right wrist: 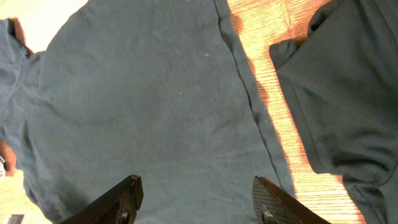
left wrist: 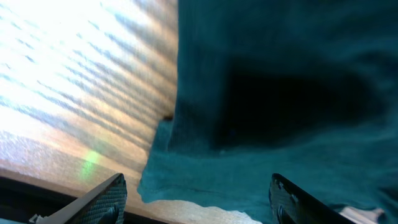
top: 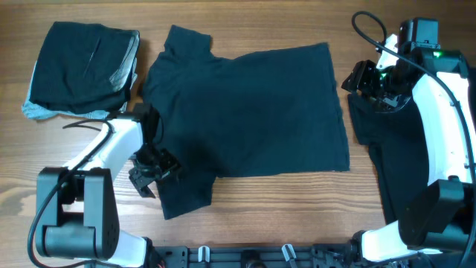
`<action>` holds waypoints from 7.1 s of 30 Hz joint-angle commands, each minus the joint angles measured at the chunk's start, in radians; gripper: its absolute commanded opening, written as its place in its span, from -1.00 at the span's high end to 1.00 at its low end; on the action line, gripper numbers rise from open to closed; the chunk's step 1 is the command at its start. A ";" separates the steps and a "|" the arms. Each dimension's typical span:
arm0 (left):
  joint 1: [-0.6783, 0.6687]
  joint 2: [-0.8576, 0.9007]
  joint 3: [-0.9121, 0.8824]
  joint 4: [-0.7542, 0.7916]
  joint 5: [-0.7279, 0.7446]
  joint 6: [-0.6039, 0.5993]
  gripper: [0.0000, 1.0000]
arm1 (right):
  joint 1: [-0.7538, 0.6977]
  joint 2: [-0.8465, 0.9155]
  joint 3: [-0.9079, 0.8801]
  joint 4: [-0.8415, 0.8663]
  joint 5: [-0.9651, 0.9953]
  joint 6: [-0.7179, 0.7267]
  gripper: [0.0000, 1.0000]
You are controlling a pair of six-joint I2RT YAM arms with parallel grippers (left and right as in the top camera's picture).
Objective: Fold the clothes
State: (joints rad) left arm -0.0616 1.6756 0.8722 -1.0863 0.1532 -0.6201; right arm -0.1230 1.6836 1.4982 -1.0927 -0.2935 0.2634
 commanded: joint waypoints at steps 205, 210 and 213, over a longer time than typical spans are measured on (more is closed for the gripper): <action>-0.032 0.578 0.748 0.700 -0.201 0.560 0.92 | 0.011 0.095 -0.329 0.542 0.005 0.155 -0.01; -0.032 0.480 0.748 0.640 -0.200 0.560 0.92 | 0.027 0.230 -0.328 0.647 -0.039 0.102 0.02; -0.033 0.447 0.748 0.608 -0.200 0.560 0.92 | 0.042 0.261 -0.328 0.703 -0.043 0.101 -0.06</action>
State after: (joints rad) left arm -0.0982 2.1933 1.6245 -0.4633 -0.0334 -0.0574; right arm -0.0967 1.9141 1.1667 -0.4206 -0.3141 0.3870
